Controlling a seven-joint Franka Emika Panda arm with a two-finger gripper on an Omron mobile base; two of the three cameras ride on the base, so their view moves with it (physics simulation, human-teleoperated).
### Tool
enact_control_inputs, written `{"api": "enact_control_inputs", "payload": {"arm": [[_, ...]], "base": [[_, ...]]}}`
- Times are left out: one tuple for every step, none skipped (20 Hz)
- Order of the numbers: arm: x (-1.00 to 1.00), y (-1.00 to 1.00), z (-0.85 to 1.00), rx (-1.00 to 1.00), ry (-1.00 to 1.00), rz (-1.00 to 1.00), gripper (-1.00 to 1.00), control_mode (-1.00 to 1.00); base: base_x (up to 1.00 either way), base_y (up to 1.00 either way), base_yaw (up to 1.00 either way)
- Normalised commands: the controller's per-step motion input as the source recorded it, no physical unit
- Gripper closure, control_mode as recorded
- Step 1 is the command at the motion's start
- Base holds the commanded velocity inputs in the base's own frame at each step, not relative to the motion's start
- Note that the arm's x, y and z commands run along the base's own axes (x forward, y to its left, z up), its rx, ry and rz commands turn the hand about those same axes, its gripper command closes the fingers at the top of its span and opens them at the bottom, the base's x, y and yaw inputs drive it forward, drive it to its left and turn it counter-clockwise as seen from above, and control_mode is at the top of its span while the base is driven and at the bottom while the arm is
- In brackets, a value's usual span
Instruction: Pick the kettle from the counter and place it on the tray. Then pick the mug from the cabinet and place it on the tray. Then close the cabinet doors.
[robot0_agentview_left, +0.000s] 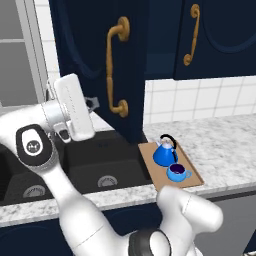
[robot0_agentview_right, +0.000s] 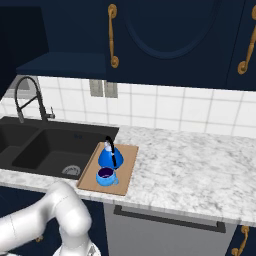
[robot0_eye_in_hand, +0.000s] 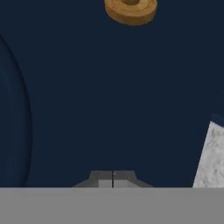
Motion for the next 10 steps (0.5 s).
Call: {"api": "enact_control_inputs", "payload": {"arm": [[0.17,-0.94,0.0,0.0,0.0,0.05,1.0,-1.0],[0.12,-0.88,0.0,0.0,0.0,0.1,1.0,-1.0],[0.09,-0.79,0.0,0.0,0.0,0.12,1.0,-1.0],[0.12,-0.66,-0.05,0.0,0.0,0.13,1.0,-1.0],[0.09,-0.59,-0.09,0.0,0.0,0.13,1.0,-1.0],[0.09,-0.59,-0.04,0.0,0.0,0.12,1.0,-1.0],[0.0,-0.61,0.0,0.0,0.0,0.14,1.0,-1.0],[0.23,-0.41,0.0,0.0,0.0,0.25,1.0,-1.0],[0.41,-0.39,0.0,0.0,0.0,0.3,1.0,-1.0],[0.6,-0.38,0.06,0.0,0.0,0.34,1.0,-1.0]], "base": [[0.0,0.0,0.0],[0.0,0.0,0.0],[0.0,0.0,0.0],[0.0,0.0,0.0],[0.0,0.0,0.0],[0.0,0.0,0.0],[0.0,0.0,0.0],[0.0,0.0,0.0],[0.0,0.0,0.0],[0.0,0.0,0.0]]}}
